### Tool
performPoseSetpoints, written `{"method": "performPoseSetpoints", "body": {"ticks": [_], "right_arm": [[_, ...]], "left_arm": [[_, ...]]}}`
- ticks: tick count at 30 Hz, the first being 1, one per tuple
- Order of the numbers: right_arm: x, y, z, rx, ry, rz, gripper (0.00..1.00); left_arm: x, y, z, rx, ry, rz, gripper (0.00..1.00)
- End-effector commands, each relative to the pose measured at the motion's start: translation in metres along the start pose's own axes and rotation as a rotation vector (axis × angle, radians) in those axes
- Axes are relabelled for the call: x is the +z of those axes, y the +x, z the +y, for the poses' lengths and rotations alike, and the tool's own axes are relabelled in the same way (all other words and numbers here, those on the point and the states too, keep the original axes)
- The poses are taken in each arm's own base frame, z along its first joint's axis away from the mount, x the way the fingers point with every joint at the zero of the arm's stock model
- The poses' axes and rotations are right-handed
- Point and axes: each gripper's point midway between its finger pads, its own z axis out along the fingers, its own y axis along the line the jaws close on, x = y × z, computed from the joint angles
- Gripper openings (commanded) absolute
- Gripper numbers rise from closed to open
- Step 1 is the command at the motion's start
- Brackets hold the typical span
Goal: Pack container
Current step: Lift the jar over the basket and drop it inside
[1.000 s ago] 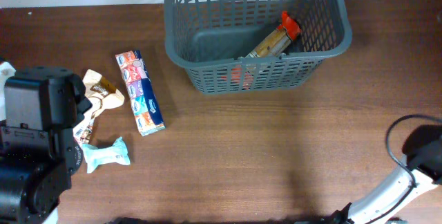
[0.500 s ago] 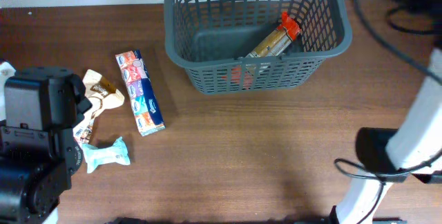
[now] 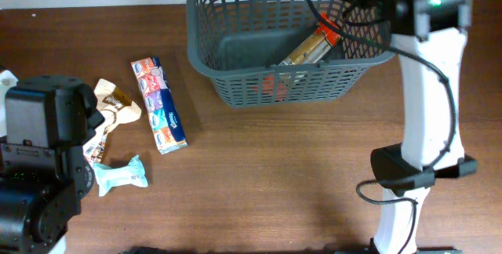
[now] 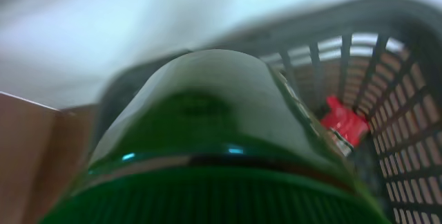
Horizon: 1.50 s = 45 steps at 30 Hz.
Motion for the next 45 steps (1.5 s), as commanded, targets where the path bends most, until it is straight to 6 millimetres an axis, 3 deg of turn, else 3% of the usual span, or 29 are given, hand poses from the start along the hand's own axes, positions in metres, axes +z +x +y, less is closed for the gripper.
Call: {"method": "performPoseSetpoints", "body": {"ticks": [1, 9, 16, 21, 25, 34, 37, 40, 45], "right_arm": [[0.033, 0.014, -0.017, 0.011, 0.060, 0.053, 0.04], [0.086, 0.049, -0.049, 0.014, 0.157, 0.153, 0.04], [0.124, 0.097, -0.089, 0.016, 0.273, 0.264, 0.05], [0.144, 0.131, -0.108, 0.020, 0.307, 0.337, 0.05], [0.152, 0.148, -0.117, 0.022, 0.323, 0.371, 0.13], [0.154, 0.149, -0.119, 0.020, 0.330, 0.367, 0.34], [0.154, 0.148, -0.123, 0.016, 0.348, 0.361, 0.57], [0.157, 0.150, -0.126, 0.020, 0.353, 0.368, 0.97], [0.159, 0.156, -0.136, 0.033, 0.371, 0.396, 0.99]], "left_arm": [[0.000, 0.000, 0.000, -0.006, 0.004, 0.004, 1.00], [0.000, 0.000, 0.000, -0.006, 0.003, 0.005, 1.00], [0.000, 0.000, 0.000, -0.006, 0.004, 0.004, 1.00], [0.000, 0.000, 0.000, -0.006, 0.004, 0.004, 1.00], [0.000, 0.000, 0.000, -0.006, 0.003, 0.005, 1.00], [0.000, 0.000, 0.000, -0.006, 0.004, 0.004, 1.00], [0.000, 0.000, 0.000, -0.006, 0.004, 0.004, 1.00], [0.000, 0.000, 0.000, -0.006, 0.004, 0.004, 1.00], [0.000, 0.000, 0.000, -0.006, 0.004, 0.004, 1.00]]}}
